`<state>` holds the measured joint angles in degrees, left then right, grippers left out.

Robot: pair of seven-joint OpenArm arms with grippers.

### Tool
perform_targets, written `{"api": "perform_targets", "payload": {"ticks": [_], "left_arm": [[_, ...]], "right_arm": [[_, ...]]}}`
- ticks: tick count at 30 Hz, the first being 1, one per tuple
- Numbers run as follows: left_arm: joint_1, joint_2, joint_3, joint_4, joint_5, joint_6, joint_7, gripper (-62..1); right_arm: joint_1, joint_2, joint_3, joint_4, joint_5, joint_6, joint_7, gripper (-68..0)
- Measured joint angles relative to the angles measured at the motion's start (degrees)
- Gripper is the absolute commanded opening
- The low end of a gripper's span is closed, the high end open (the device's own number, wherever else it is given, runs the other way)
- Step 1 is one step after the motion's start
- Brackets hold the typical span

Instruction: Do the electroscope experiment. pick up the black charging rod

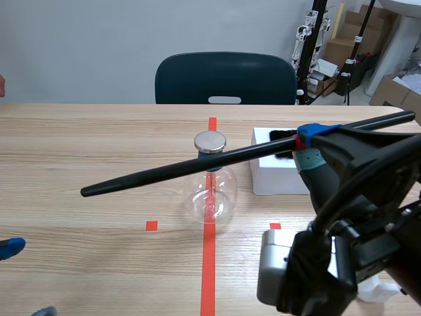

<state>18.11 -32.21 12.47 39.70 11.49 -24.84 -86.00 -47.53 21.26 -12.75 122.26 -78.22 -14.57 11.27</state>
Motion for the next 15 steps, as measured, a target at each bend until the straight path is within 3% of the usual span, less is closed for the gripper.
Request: {"api": "perform_targets", "payload": {"ticks": [15], "left_arm": [[0.0, 0.0, 0.0, 0.0, 0.0, 0.0, 0.0, 1.4]], "right_arm": [[0.0, 0.0, 0.0, 0.0, 0.0, 0.0, -1.0, -67.5]]}}
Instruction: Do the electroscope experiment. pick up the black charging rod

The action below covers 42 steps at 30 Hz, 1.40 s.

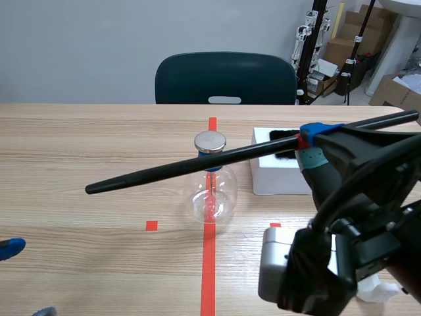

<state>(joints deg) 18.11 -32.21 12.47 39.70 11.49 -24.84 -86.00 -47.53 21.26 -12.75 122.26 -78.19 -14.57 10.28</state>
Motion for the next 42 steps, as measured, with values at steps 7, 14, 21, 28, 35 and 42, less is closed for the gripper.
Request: {"api": "perform_targets", "payload": {"ticks": [7, 14, 21, 28, 35, 42], "left_arm": [[0.0, 0.0, 0.0, 0.0, 0.0, 0.0, 0.0, 1.4], [0.0, 0.0, 0.0, 0.0, 0.0, 0.0, 0.0, 1.4], [0.0, 0.0, 0.0, 0.0, 0.0, 0.0, 0.0, 1.4], [0.0, 0.0, 0.0, 0.0, 0.0, 0.0, 0.0, 1.4], [0.0, 0.0, 0.0, 0.0, 0.0, 0.0, 0.0, 1.4], [0.0, 0.0, 0.0, 0.0, 0.0, 0.0, 0.0, 1.4]], "right_arm": [[0.0, 0.0, 0.0, 0.0, 0.0, 1.7, 0.0, -67.5], [0.0, 0.0, 0.0, 0.0, 0.0, 1.7, 0.0, -67.5], [0.0, 0.0, 0.0, 0.0, 0.0, 1.5, 0.0, -67.5], [0.0, 0.0, 0.0, 0.0, 0.0, 1.5, 0.0, -67.5], [0.0, 0.0, 0.0, 0.0, 0.0, 1.5, 0.0, -67.5], [0.0, 0.0, 0.0, 0.0, 0.0, 1.5, 0.0, -67.5]]}}
